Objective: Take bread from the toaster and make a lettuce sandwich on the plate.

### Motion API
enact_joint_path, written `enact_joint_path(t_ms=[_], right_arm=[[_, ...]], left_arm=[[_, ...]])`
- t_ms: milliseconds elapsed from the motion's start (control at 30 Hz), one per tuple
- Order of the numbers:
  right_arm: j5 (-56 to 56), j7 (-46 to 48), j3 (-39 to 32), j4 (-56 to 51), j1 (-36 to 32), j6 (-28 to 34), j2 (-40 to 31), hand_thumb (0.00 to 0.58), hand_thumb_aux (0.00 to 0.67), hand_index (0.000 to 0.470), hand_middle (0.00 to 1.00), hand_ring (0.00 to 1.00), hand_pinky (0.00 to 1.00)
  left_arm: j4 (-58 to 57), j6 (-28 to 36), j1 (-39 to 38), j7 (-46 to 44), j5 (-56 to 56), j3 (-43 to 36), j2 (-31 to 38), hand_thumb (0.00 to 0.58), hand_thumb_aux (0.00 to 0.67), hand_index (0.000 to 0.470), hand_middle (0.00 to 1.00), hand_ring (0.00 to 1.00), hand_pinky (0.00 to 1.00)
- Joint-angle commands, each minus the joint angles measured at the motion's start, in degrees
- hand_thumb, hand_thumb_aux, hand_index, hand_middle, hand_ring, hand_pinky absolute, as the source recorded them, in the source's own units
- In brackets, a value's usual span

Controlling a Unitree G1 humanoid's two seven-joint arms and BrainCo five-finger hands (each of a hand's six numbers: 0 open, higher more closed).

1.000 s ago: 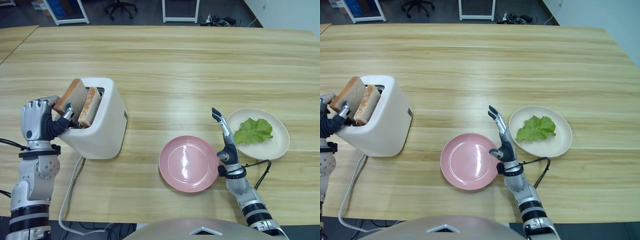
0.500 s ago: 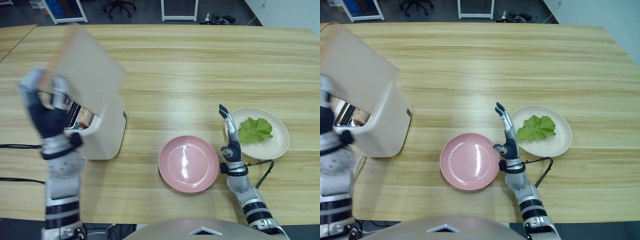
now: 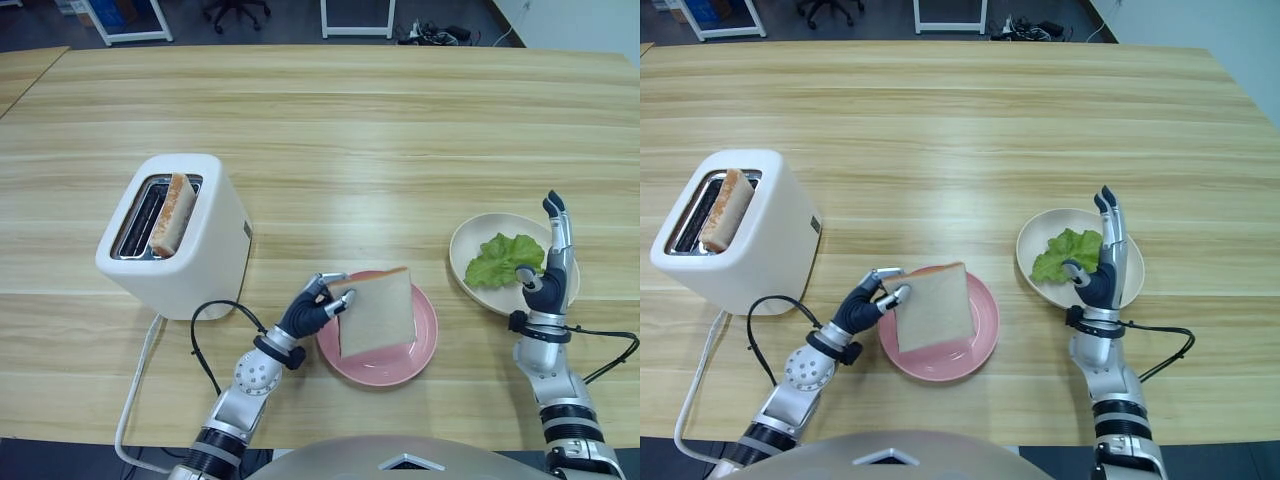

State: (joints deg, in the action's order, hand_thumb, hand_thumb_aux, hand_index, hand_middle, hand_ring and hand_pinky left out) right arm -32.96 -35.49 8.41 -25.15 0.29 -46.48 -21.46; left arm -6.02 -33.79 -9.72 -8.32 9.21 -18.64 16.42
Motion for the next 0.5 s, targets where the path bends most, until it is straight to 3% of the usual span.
enact_joint_path(t_ms=[33, 167, 200, 233, 267, 300, 333, 367, 400, 500], right_arm=[[-5.2, -2.4, -0.1, -4.1, -1.7, 5.3, -5.5, 0.0, 0.0, 0.0, 0.0, 0.0, 0.0], [-15.7, -6.7, -4.1, -10.5, -4.3, 16.5, -13.7, 0.0, 0.0, 0.0, 0.0, 0.0, 0.0], [-18.0, -6.9, -5.8, -11.8, -5.1, 18.7, -15.5, 0.0, 0.0, 0.0, 0.0, 0.0, 0.0], [-19.4, -6.5, -7.3, -12.9, -5.8, 20.4, -17.1, 0.0, 0.0, 0.0, 0.0, 0.0, 0.0], [-20.5, -5.6, -8.6, -13.9, -6.2, 21.8, -18.6, 0.0, 0.0, 0.0, 0.0, 0.0, 0.0], [-20.8, -4.7, -9.6, -14.7, -6.5, 22.9, -19.8, 0.0, 0.0, 0.0, 0.0, 0.0, 0.0], [-21.1, -2.8, -10.8, -15.4, -6.7, 23.8, -21.1, 0.0, 0.0, 0.0, 0.0, 0.0, 0.0], [-21.5, -1.1, -12.0, -15.8, -7.0, 24.6, -22.4, 0.0, 0.0, 0.0, 0.0, 0.0, 0.0], [-21.6, 0.9, -13.3, -16.0, -7.3, 25.0, -23.5, 0.0, 0.0, 0.0, 0.0, 0.0, 0.0], [-20.9, 5.0, -15.8, -16.5, -8.4, 25.2, -25.3, 0.0, 0.0, 0.0, 0.0, 0.0, 0.0]], left_arm=[[-4.0, -3.2, 0.8, 1.3, 7.1, 0.1, 2.0, 0.58, 0.67, 0.47, 1.0, 1.0, 1.0], [-4.0, -6.6, 1.1, 5.1, 16.1, 1.0, 4.6, 0.58, 0.67, 0.47, 1.0, 1.0, 1.0], [-3.8, -6.6, 1.1, 6.8, 18.4, 1.5, 4.8, 0.58, 0.67, 0.47, 0.77, 0.77, 0.77], [-3.5, -6.6, 1.3, 9.0, 21.2, 2.1, 5.1, 0.58, 0.67, 0.47, 0.16, 0.16, 0.16], [-3.1, -6.3, 1.6, 11.3, 24.0, 2.6, 5.1, 0.58, 0.67, 0.47, 0.0, 0.0, 0.0], [-2.8, -6.0, 1.8, 13.1, 26.1, 2.9, 5.1, 0.545, 0.504, 0.354, 0.0, 0.0, 0.0], [-2.0, -5.7, 2.0, 15.2, 28.8, 3.1, 5.4, 0.39, 0.286, 0.201, 0.0, 0.0, 0.0], [-0.9, -5.4, 1.9, 16.8, 30.9, 3.3, 5.5, 0.092, 0.055, 0.039, 0.0, 0.0, 0.0], [0.4, -5.1, 1.7, 18.1, 32.9, 3.5, 5.7, 0.0, 0.0, 0.0, 0.0, 0.0, 0.0], [4.0, -4.4, 0.8, 20.1, 36.0, 3.9, 6.2, 0.0, 0.0, 0.0, 0.0, 0.0, 0.0]])
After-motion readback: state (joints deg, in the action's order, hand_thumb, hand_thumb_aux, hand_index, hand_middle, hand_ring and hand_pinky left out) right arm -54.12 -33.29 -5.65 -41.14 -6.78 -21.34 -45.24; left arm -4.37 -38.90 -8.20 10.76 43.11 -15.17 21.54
